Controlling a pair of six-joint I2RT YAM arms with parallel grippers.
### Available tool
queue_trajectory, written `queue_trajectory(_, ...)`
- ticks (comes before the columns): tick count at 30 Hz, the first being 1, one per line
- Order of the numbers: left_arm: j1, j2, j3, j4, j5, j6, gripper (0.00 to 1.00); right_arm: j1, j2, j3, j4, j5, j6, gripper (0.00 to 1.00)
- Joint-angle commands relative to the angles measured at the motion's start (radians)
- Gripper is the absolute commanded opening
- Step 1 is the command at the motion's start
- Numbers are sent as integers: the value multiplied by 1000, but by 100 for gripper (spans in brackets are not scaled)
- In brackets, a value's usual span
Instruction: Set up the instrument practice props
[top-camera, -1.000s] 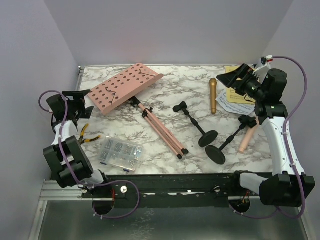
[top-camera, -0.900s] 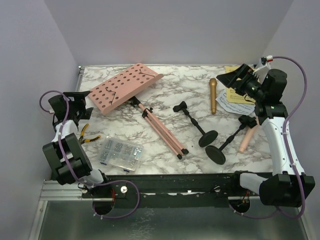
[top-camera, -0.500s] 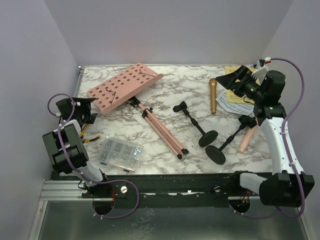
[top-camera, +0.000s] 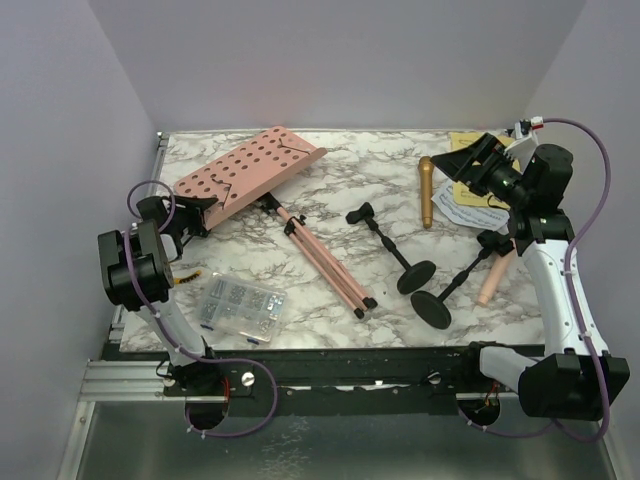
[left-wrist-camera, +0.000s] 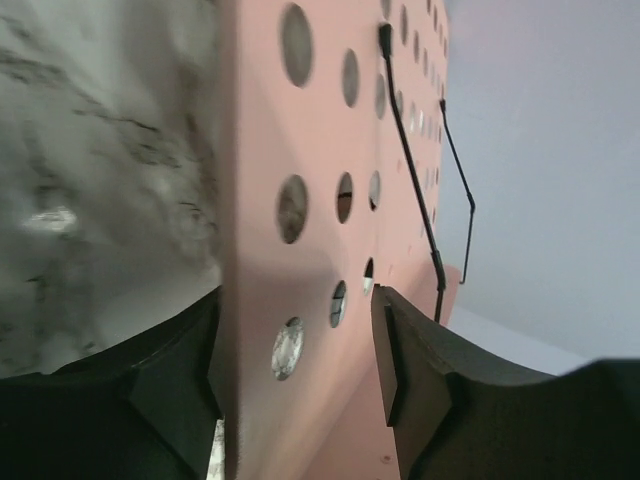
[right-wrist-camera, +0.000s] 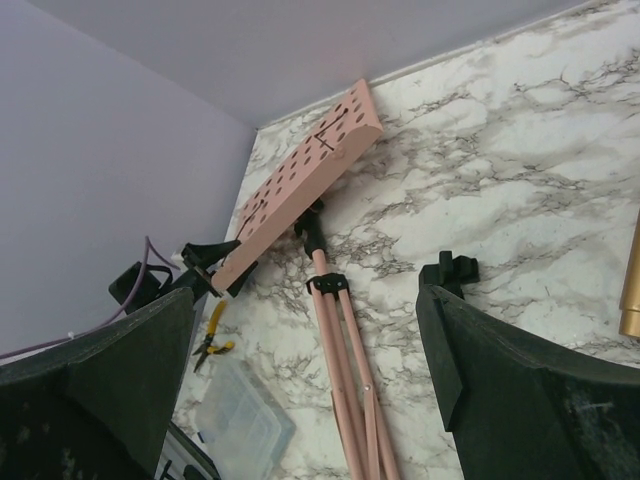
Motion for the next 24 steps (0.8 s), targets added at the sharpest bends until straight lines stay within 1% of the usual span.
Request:
queue_trajectory(1, -23, 49, 19, 181, 66, -32, 57, -3, -13, -5, 13, -22, 9, 100)
queue_trajectory(4, -23, 101, 7, 275, 89, -92, 49, -4, -13, -7, 13, -24, 9, 100)
queue_trajectory(7, -19, 143, 0, 377, 117, -145, 38, -4, -13, -6, 9, -25, 12, 100)
queue_trajectory(10, -15, 158, -9, 442, 131, -180, 31, -3, -15, -9, 10, -28, 14, 100)
queue_trajectory(18, -16, 104, -6, 496, 157, -185, 10, -3, -9, -5, 0, -25, 7, 100)
queue_trajectory(21, -17, 78, 0, 552, 177, -195, 4, -4, 3, -7, 3, -34, 4, 100)
queue_trajectory(23, -18, 58, 1, 622, 194, -217, 0, -3, 13, -13, 15, -51, -3, 100)
queue_trajectory(24, -19, 52, 0, 657, 200, -234, 0, -3, 18, -17, 19, -57, -6, 100)
